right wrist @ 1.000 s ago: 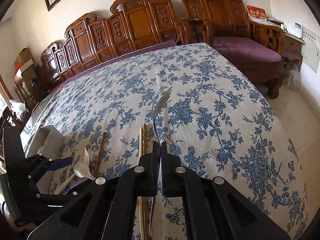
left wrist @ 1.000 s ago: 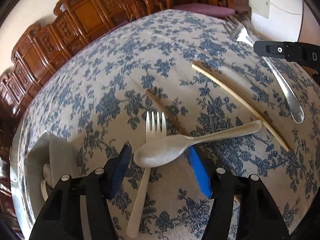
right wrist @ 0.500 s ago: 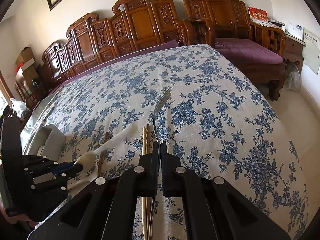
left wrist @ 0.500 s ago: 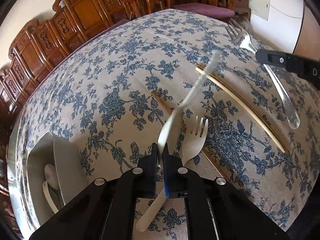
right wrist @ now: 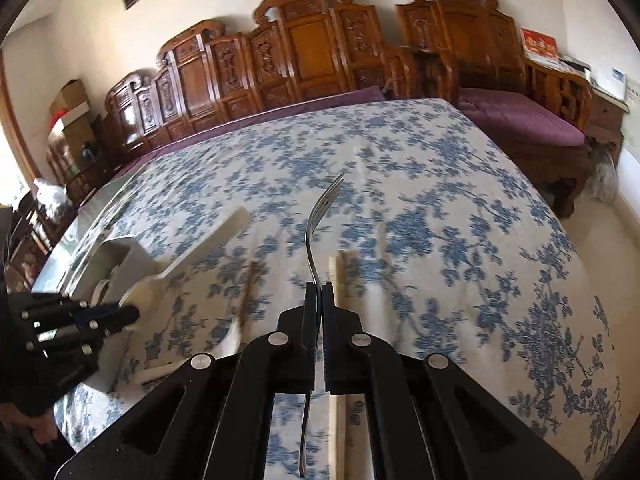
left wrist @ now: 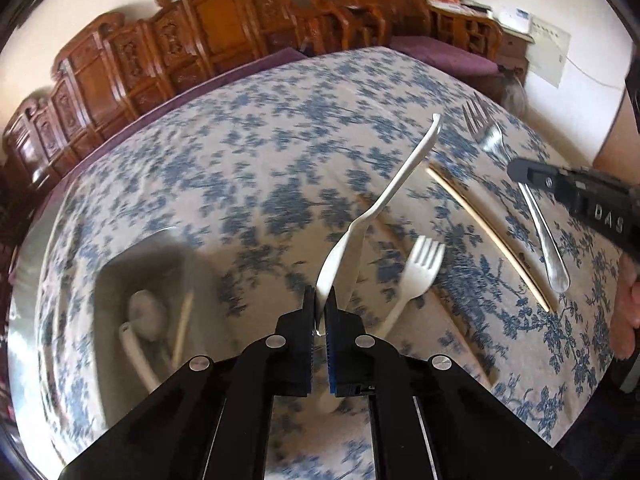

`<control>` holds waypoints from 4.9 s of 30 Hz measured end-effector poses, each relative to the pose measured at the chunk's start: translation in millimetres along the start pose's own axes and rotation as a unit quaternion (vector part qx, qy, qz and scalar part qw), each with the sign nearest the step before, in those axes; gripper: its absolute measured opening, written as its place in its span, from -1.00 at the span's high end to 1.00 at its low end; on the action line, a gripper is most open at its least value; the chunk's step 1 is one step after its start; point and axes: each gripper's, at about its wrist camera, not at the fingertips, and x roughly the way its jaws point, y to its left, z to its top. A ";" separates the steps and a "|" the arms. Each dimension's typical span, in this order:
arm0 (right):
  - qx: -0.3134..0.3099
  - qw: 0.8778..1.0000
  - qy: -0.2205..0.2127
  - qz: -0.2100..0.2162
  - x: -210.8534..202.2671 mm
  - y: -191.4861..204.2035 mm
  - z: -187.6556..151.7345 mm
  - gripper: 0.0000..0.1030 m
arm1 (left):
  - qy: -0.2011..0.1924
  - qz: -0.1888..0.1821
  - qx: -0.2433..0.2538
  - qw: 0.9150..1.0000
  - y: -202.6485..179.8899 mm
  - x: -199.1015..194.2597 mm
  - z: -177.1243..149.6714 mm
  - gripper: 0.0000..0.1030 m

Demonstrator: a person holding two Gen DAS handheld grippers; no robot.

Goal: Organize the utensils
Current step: 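Carry the white spoon into the tray and open the left tool while the right tool holds the fork, then lower the metal fork into the tray and open the right tool, then grasp a wooden chopstick with the right tool while the left tool grasps a white plastic fork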

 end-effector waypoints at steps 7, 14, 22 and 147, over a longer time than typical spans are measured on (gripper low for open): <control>-0.032 0.999 -0.007 0.036 -6.6 45.3 -1.6 0.93 | -0.006 0.022 -0.046 0.999 53.0 -23.9 -20.8 0.93; -0.058 0.997 0.000 0.047 0.1 77.5 -4.1 0.93 | 0.003 0.043 -0.087 0.995 97.3 -33.1 -46.8 0.93; -0.080 0.996 0.010 0.042 7.5 89.9 -8.9 0.93 | 0.035 0.064 -0.139 0.988 133.4 -24.7 -77.3 0.93; -0.093 0.995 0.032 -0.017 -12.3 55.9 -37.8 0.57 | -0.092 -0.038 -0.079 0.992 77.2 -74.4 -66.2 0.31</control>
